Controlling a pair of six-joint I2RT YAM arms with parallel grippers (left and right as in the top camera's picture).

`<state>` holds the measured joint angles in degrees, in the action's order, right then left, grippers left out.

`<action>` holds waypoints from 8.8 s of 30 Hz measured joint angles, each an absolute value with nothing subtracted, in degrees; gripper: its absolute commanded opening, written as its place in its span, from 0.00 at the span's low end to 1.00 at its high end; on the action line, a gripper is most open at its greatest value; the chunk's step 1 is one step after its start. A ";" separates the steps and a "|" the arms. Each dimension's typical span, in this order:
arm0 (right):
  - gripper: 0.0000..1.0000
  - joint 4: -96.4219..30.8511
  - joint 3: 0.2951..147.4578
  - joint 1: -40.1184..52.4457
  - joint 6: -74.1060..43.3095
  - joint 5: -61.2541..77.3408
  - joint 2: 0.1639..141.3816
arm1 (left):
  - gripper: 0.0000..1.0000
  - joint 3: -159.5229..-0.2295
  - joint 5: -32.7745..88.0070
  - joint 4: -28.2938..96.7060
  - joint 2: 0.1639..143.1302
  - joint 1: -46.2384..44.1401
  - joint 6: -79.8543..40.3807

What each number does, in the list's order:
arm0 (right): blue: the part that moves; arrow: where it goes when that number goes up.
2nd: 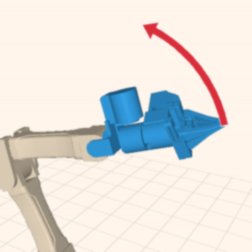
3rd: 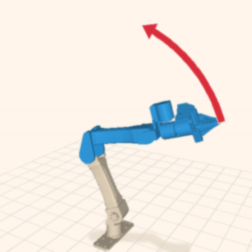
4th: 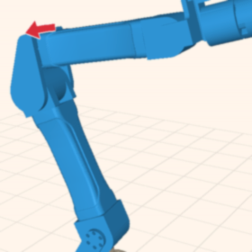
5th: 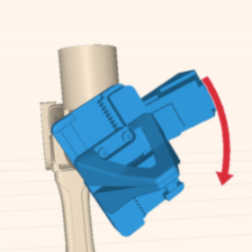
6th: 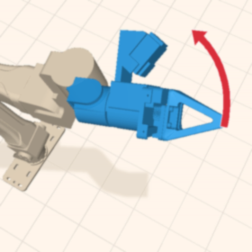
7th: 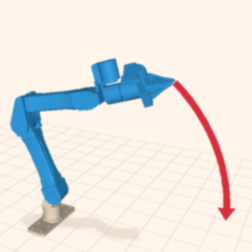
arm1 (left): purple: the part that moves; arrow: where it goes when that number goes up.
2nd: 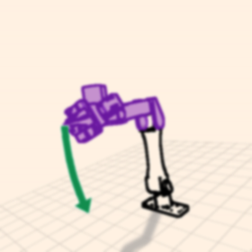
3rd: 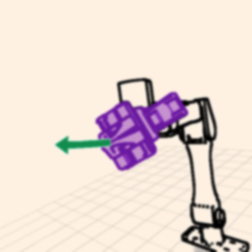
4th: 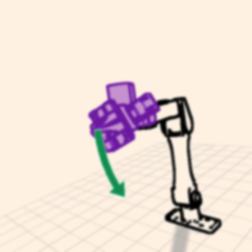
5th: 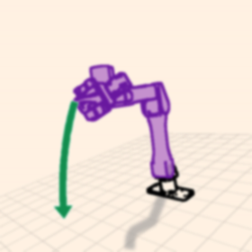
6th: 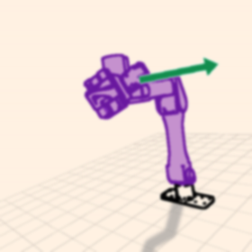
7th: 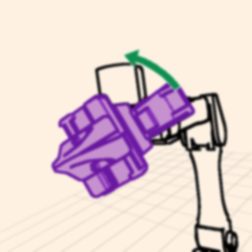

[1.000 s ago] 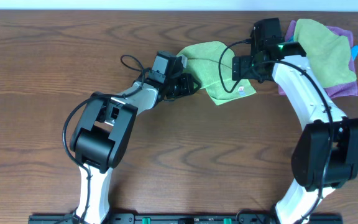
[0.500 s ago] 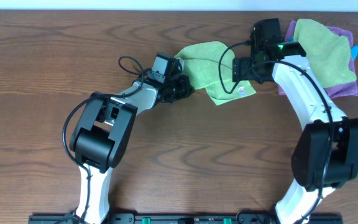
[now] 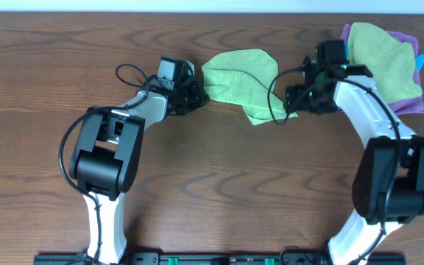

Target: Fold the cloth

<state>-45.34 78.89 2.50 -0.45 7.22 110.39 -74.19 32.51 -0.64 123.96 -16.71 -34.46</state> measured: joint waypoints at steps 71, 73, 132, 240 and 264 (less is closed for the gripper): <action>0.01 -43.07 86.89 11.27 23.00 -6.98 110.00 | 0.06 -74.19 33.32 7.16 106.00 -5.50 -32.53; 0.01 -43.48 88.36 13.32 23.00 -7.14 109.10 | 0.06 -74.26 32.97 7.27 103.81 -4.56 -32.53; 0.01 -45.65 89.14 16.32 23.00 -11.46 108.68 | 0.63 -76.03 47.16 -1.28 125.80 -18.55 -22.83; 0.01 -25.63 103.46 30.89 29.87 -37.95 108.03 | 0.06 -86.15 42.04 13.54 98.67 1.30 -24.40; 0.01 -62.26 103.83 33.43 14.52 -25.17 107.70 | 0.06 -86.17 48.27 55.64 98.67 1.30 -11.79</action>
<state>-62.26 103.83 33.43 14.52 -25.17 107.70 -86.17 48.27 55.64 98.67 1.30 -11.79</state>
